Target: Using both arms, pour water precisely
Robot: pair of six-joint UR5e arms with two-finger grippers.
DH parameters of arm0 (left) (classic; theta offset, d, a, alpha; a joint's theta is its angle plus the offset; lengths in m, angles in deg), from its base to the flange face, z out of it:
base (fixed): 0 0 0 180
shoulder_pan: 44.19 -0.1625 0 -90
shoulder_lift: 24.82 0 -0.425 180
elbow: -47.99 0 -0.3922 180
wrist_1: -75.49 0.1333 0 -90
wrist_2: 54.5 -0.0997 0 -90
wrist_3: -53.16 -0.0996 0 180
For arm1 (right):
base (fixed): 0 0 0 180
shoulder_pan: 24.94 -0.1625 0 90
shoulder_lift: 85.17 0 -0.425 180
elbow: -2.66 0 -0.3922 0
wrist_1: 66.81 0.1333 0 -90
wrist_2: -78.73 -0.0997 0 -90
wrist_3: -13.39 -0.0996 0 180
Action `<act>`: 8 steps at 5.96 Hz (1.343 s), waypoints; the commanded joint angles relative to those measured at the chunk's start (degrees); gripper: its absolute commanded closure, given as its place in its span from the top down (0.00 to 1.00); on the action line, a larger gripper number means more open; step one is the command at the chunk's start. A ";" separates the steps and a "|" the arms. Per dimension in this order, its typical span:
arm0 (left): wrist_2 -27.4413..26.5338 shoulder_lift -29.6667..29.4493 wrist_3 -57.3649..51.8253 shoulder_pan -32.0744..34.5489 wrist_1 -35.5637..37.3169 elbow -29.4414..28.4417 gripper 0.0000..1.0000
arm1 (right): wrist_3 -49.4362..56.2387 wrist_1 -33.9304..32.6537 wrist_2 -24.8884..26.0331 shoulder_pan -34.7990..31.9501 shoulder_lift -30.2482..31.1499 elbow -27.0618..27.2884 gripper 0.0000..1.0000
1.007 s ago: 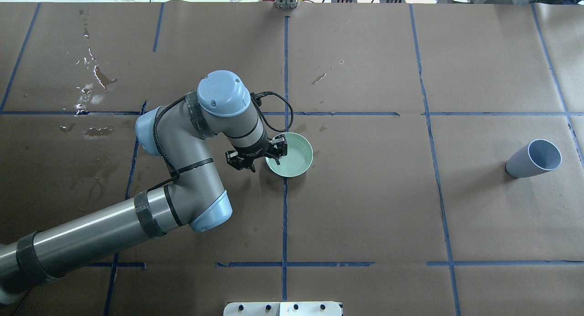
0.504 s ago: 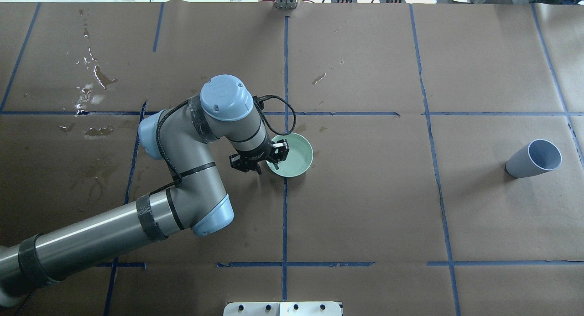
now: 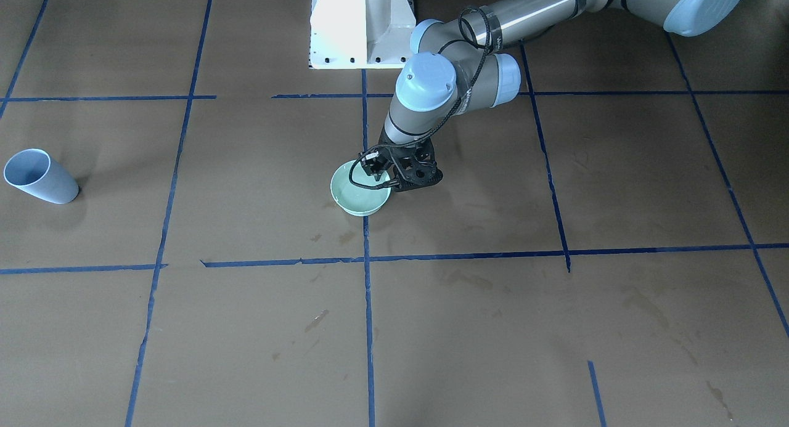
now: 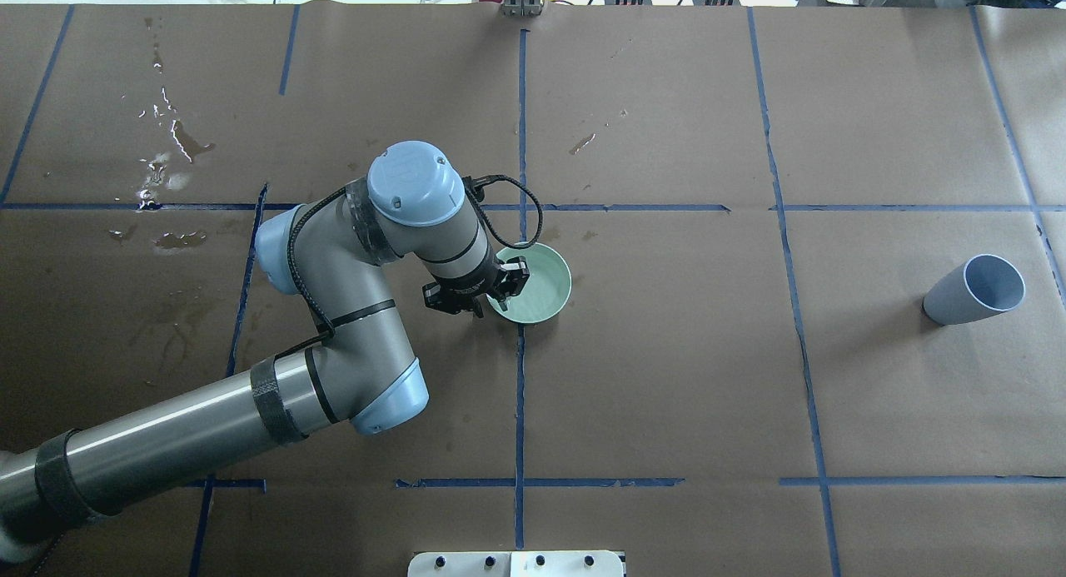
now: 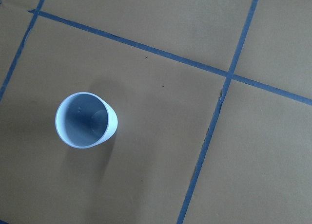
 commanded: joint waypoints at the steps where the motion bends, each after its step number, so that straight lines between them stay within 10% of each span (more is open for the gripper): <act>1: -0.09 0.00 -0.07 -0.03 -0.14 -0.11 0.22 | -0.08 0.00 0.02 0.09 0.08 -0.03 1.00; 3: 0.00 0.09 -0.15 0.06 -0.93 -0.02 0.03 | 0.00 0.00 0.02 0.09 -0.01 -0.03 1.00; 8: 0.70 7.80 -0.59 3.31 -2.33 8.75 0.00 | -0.09 0.00 0.73 0.09 -0.19 0.06 1.00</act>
